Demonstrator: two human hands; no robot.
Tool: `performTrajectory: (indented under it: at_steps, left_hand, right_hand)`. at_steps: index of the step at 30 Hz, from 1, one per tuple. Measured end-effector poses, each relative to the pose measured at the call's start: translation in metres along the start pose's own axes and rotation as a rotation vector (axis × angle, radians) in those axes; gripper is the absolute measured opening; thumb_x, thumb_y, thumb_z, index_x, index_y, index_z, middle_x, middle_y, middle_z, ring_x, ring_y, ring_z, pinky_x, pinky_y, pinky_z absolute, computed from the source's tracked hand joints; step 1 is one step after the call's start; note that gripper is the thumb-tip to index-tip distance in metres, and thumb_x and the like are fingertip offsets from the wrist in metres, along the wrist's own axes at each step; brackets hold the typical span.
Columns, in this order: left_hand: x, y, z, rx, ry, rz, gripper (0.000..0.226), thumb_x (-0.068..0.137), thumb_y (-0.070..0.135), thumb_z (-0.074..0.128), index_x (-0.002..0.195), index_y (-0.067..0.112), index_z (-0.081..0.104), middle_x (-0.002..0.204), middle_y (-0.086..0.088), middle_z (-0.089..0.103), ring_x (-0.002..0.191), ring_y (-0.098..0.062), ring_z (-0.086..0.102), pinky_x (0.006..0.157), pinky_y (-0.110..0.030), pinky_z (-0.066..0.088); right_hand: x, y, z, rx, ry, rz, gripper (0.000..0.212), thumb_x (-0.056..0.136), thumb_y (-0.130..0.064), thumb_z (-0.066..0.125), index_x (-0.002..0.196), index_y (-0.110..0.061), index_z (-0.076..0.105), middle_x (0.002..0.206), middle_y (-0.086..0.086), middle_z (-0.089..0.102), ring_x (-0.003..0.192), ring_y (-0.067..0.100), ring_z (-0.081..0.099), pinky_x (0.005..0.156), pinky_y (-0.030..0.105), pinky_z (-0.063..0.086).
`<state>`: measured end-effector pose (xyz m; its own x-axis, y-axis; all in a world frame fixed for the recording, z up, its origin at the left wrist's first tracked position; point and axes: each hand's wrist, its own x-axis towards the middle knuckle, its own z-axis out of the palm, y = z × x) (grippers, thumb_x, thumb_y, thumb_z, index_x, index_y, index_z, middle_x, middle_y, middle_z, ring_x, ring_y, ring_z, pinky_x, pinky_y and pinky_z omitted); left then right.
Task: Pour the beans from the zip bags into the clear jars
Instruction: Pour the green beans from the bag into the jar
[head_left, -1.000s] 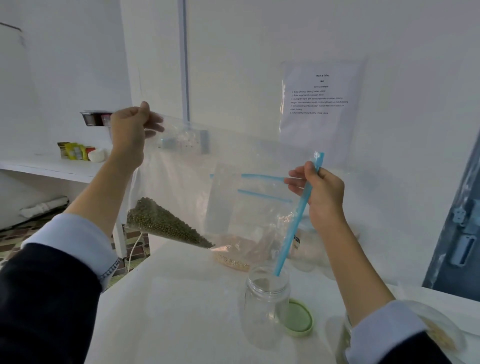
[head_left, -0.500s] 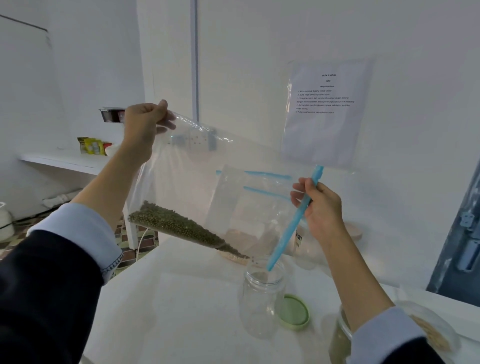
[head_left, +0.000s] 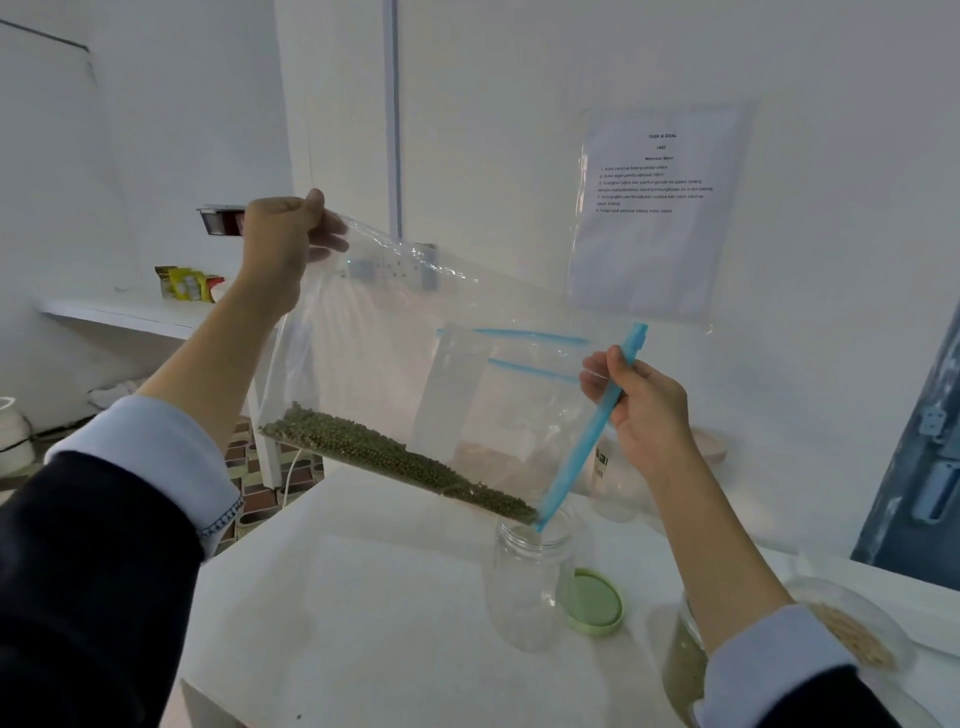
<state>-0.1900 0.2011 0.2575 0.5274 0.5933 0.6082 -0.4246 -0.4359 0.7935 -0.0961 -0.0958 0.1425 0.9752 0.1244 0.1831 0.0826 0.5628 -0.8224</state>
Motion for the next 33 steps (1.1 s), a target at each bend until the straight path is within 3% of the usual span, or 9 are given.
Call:
performTrajectory:
  at_steps: [5,11,21,25,28,33]
  left_hand:
    - [0.002,0.003,0.002,-0.032,-0.02,0.029,0.037,0.099,0.021,0.046,0.065,0.012,0.058,0.054,0.011,0.066,0.05,-0.004,0.06,0.061,-0.019,0.046]
    - [0.0,0.007,0.011,-0.086,-0.043,0.06,0.037,0.099,0.018,0.046,0.065,0.01,0.059,0.053,0.009,0.064,0.05,-0.006,0.058,0.062,-0.022,0.047]
    - [0.007,0.01,0.021,-0.091,-0.073,0.082,0.039,0.099,0.02,0.046,0.063,0.012,0.059,0.053,0.009,0.064,0.051,-0.006,0.059,0.059,-0.02,0.046]
    - [0.009,0.008,0.02,-0.093,-0.06,0.075,0.04,0.099,0.02,0.046,0.063,0.012,0.06,0.052,0.008,0.064,0.052,-0.006,0.059,0.06,-0.018,0.047]
    - [0.01,0.006,0.019,-0.097,-0.058,0.07,0.041,0.099,0.02,0.046,0.061,0.013,0.06,0.051,0.008,0.064,0.052,-0.006,0.06,0.062,-0.018,0.048]
    - [0.012,0.005,0.013,-0.111,-0.045,0.076,0.046,0.099,0.02,0.046,0.056,0.018,0.063,0.05,0.008,0.064,0.058,-0.004,0.061,0.071,-0.021,0.047]
  right_hand:
    - [-0.001,0.002,-0.002,0.029,0.028,0.043,0.012,0.09,-0.01,0.061,0.086,0.001,0.062,0.091,0.016,0.07,0.075,0.021,0.07,0.068,0.023,0.058]
    - [-0.002,0.009,-0.002,-0.167,0.185,-0.071,0.013,0.091,-0.02,0.063,0.081,-0.011,0.065,0.092,0.006,0.073,0.096,0.02,0.069,0.093,0.035,0.051]
    - [0.002,0.007,-0.004,-0.185,0.206,-0.094,0.017,0.088,-0.023,0.067,0.074,-0.013,0.067,0.095,0.004,0.074,0.104,0.018,0.066,0.104,0.04,0.044]
    - [0.003,0.004,0.0,-0.207,0.222,-0.094,0.016,0.086,-0.025,0.069,0.073,-0.015,0.069,0.099,0.004,0.074,0.105,0.019,0.065,0.097,0.034,0.048]
    - [-0.001,0.003,0.004,-0.224,0.164,-0.089,0.013,0.086,-0.025,0.068,0.078,-0.015,0.07,0.102,0.004,0.073,0.103,0.016,0.065,0.076,0.022,0.048]
    - [-0.004,0.0,0.011,-0.217,0.193,-0.079,0.013,0.085,-0.025,0.069,0.077,-0.015,0.069,0.102,0.005,0.073,0.103,0.015,0.065,0.072,0.02,0.045]
